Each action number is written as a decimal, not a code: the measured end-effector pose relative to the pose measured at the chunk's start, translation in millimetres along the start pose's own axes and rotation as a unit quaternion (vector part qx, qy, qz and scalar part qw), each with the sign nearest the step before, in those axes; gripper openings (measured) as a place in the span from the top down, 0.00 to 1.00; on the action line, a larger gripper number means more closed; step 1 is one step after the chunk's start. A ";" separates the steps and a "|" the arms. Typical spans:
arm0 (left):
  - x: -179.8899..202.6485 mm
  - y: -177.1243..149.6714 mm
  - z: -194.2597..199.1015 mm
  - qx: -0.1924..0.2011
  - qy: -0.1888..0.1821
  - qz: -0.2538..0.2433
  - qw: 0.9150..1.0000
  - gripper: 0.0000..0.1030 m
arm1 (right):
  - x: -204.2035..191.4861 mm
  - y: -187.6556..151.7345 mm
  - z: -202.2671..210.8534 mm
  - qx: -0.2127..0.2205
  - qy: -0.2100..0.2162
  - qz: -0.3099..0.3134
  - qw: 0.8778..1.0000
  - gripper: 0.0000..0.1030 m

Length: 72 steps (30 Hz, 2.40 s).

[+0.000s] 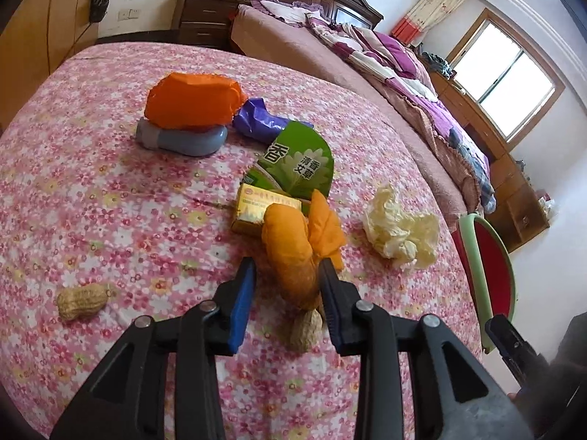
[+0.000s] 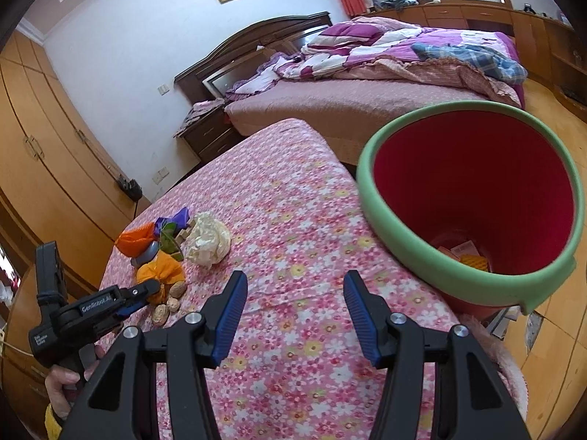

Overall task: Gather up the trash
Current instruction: 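Close the left tool on the orange bag, then grasp the white crumpled paper with the right tool, then carry the orange bag and white paper over the red bin and release both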

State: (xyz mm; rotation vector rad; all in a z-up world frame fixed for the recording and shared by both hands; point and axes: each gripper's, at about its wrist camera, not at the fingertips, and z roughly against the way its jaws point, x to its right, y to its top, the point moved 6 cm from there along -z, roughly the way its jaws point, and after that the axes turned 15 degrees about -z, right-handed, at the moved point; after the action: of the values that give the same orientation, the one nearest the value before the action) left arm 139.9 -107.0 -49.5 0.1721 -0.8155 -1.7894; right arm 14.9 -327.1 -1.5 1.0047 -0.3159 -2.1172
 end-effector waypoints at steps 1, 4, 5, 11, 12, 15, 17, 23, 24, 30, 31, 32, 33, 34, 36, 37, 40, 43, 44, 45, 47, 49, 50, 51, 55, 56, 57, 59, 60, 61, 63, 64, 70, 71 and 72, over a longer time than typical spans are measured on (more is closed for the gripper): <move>-0.4 -0.7 -2.6 -0.006 -0.008 0.000 1.000 0.83 | -2.3 -0.7 -1.3 -0.003 0.001 0.003 1.000 0.44; 0.1 -0.6 -1.5 -0.004 -0.011 -0.006 1.000 0.83 | -12.6 -1.6 -6.5 -0.012 0.004 0.017 1.000 0.44; 2.5 0.1 -0.1 -0.001 -0.013 -0.009 1.000 0.84 | -16.0 -2.3 -8.1 -0.014 0.006 0.021 1.000 0.44; -0.3 11.8 35.5 0.038 -0.019 -0.022 0.999 0.84 | -35.7 -1.2 -21.7 -0.030 0.014 0.035 0.999 0.44; -1.7 14.4 39.9 0.044 -0.015 -0.024 0.999 0.84 | -40.0 -1.0 -25.7 -0.034 0.015 0.039 0.999 0.44; -13.3 26.0 55.2 0.067 0.015 -0.029 0.997 0.84 | -50.3 -1.2 -35.6 -0.043 0.017 0.046 0.998 0.44; -27.5 33.0 63.3 0.081 0.048 -0.032 0.995 0.84 | -59.9 -1.1 -43.1 -0.048 0.022 0.050 0.997 0.44; -66.2 38.5 68.2 0.090 0.096 -0.026 0.991 0.84 | -81.4 -1.4 -62.9 -0.046 0.015 0.068 0.996 0.44; -72.1 37.3 68.4 0.090 0.095 -0.024 0.991 0.84 | -83.3 -1.5 -68.2 -0.048 0.013 0.067 0.996 0.44; -82.7 35.3 61.8 0.093 0.097 -0.020 0.991 0.84 | -83.6 -1.6 -97.8 -0.057 -0.006 0.055 0.997 0.44; -84.1 34.8 61.0 0.094 0.094 -0.020 0.991 0.84 | -83.6 -2.2 -101.1 -0.059 -0.007 0.055 0.997 0.44; -83.9 37.5 59.0 0.095 0.091 -0.021 0.991 0.84 | -83.6 -2.9 -104.8 -0.059 -0.008 0.052 0.997 0.44; -80.5 40.2 55.4 0.095 0.089 -0.021 0.991 0.84 | -83.7 -4.3 -106.0 -0.060 -0.007 0.051 0.997 0.44; -80.8 40.5 54.3 0.096 0.086 -0.022 0.991 0.84 | -84.8 -5.6 -107.4 -0.060 -0.005 0.051 0.997 0.44; -78.6 40.3 53.4 0.097 0.082 -0.024 0.992 0.84 | -88.1 -9.3 -111.0 -0.060 -0.005 0.058 0.996 0.44; -78.3 40.6 51.8 0.096 0.080 -0.025 0.992 0.84 | -89.8 -11.4 -113.0 -0.061 -0.007 0.062 0.996 0.44; -76.3 42.3 47.0 0.094 0.075 -0.030 0.992 0.84 | -92.1 -17.1 -115.7 -0.057 -0.015 0.071 0.996 0.49; -75.0 40.8 44.2 0.093 0.067 -0.029 0.993 0.84 | -93.1 -20.8 -116.8 -0.063 -0.020 0.076 0.995 0.68; -74.2 40.3 43.0 0.092 0.065 -0.030 0.993 0.84 | -92.5 -21.1 -116.6 -0.060 -0.024 0.077 0.995 0.73; -73.2 39.7 42.0 0.092 0.064 -0.030 0.993 0.84 | -91.8 -21.0 -116.3 -0.058 -0.028 0.080 0.995 0.76; -70.6 38.8 41.2 0.091 0.062 -0.031 0.993 0.84 | -88.9 -19.7 -115.2 -0.060 -0.024 0.072 0.995 0.81; -68.4 38.7 42.5 0.092 0.060 -0.032 0.993 0.84 | -85.1 -18.1 -112.1 -0.058 -0.023 0.063 0.996 0.82; -66.7 38.4 44.0 0.093 0.060 -0.032 0.993 0.84 | -83.8 -17.4 -109.7 -0.056 -0.023 0.060 0.996 0.82; -65.4 37.9 45.6 0.094 0.060 -0.033 0.993 0.84 | -82.5 -16.8 -106.1 -0.054 -0.023 0.058 0.997 0.82; -55.0 35.6 57.4 0.103 0.061 -0.040 0.992 0.84 | -84.2 -15.1 -83.5 -0.044 -0.006 0.052 0.998 0.83; -51.5 34.9 60.3 0.105 0.059 -0.042 0.992 0.84 | -85.9 -14.2 -75.4 -0.038 0.000 0.053 0.998 0.83; -49.2 34.3 62.7 0.107 0.058 -0.044 0.992 0.84 | -86.9 -12.9 -68.2 -0.032 0.005 0.053 0.998 0.83; -39.4 32.9 69.1 0.111 0.054 -0.051 0.991 0.84 | -87.9 -11.9 -52.4 -0.022 0.014 0.050 0.998 0.83; -36.5 32.9 71.3 0.113 0.053 -0.053 0.991 0.84 | -88.5 -11.8 -47.9 -0.019 0.017 0.049 0.998 0.83; -31.1 32.2 74.3 0.115 0.051 -0.058 0.990 0.84 | -88.7 -11.2 -40.6 -0.013 0.021 0.048 0.999 0.83; -20.4 31.4 79.4 0.118 0.048 -0.067 0.990 0.84 | -87.7 -8.8 -23.6 0.002 0.027 0.046 0.999 0.83; -14.7 31.1 81.6 0.119 0.046 -0.071 0.989 0.84 | -87.0 -7.6 -16.7 0.009 0.030 0.045 0.999 0.83; 19.6 28.8 91.4 0.124 0.030 -0.093 0.987 0.84 | -74.0 2.0 23.5 0.045 0.034 0.039 0.998 0.83; 23.3 28.4 92.6 0.124 0.028 -0.096 0.987 0.84 | -71.2 3.3 28.0 0.049 0.034 0.037 0.998 0.83; 29.5 28.3 93.8 0.124 0.025 -0.102 0.987 0.84 | -66.9 5.5 34.6 0.054 0.034 0.032 0.997 0.83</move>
State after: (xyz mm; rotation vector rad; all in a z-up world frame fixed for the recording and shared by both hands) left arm 104.9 -96.1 45.9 0.4772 -1.0123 -1.8594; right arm 19.1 -285.6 61.5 1.1108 -0.4273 -2.0212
